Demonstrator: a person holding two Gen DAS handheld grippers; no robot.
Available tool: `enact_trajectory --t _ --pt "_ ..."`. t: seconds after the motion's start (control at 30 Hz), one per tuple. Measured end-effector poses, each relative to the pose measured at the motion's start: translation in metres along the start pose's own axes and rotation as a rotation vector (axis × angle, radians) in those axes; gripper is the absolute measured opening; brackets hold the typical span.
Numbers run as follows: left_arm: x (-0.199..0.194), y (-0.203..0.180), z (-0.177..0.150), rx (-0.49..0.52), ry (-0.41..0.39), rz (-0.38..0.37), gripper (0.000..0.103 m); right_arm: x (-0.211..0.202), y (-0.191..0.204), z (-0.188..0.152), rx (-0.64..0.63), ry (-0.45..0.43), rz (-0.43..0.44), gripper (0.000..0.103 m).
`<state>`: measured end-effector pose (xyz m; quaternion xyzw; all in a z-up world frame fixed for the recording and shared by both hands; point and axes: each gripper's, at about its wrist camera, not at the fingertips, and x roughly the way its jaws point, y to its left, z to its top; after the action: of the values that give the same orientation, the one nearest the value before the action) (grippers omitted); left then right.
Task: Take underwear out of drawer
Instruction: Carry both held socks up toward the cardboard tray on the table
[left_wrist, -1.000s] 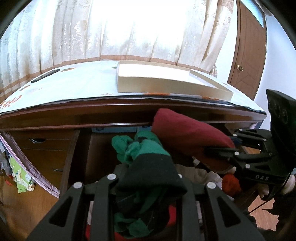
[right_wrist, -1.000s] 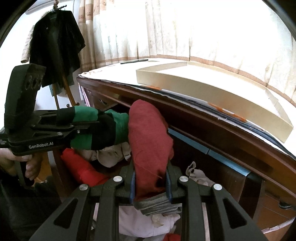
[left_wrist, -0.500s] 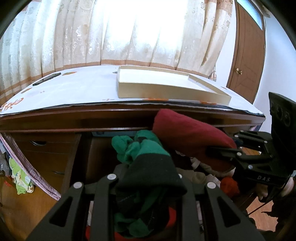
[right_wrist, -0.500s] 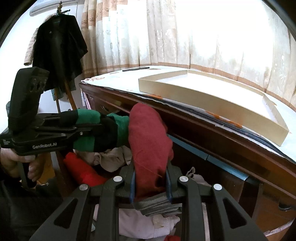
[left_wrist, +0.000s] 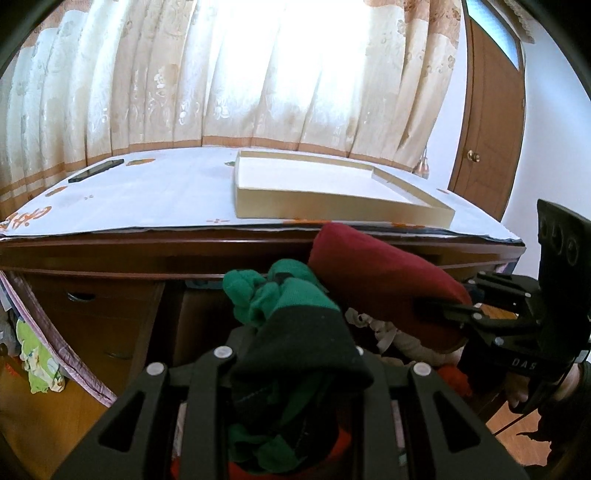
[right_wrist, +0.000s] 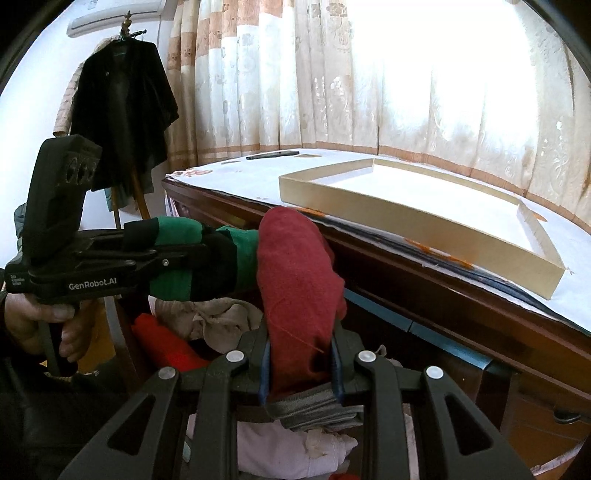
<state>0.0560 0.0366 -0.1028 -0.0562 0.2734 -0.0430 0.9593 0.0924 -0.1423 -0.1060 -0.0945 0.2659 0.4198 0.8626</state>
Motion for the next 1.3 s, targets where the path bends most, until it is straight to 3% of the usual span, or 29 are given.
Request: enact_trajectory --t 0.53,1.3 --pt "-0.015 -0.006 0.006 0.017 -0.094 -0.010 0.022 -0.013 0.000 -0.003 0.012 -0.069 -0.012 0.027" --pt "-0.032 -0.012 0.011 0.076 -0.223 0.056 0.022 -0.032 -0.001 0.003 0.068 -0.163 -0.033 0.027"
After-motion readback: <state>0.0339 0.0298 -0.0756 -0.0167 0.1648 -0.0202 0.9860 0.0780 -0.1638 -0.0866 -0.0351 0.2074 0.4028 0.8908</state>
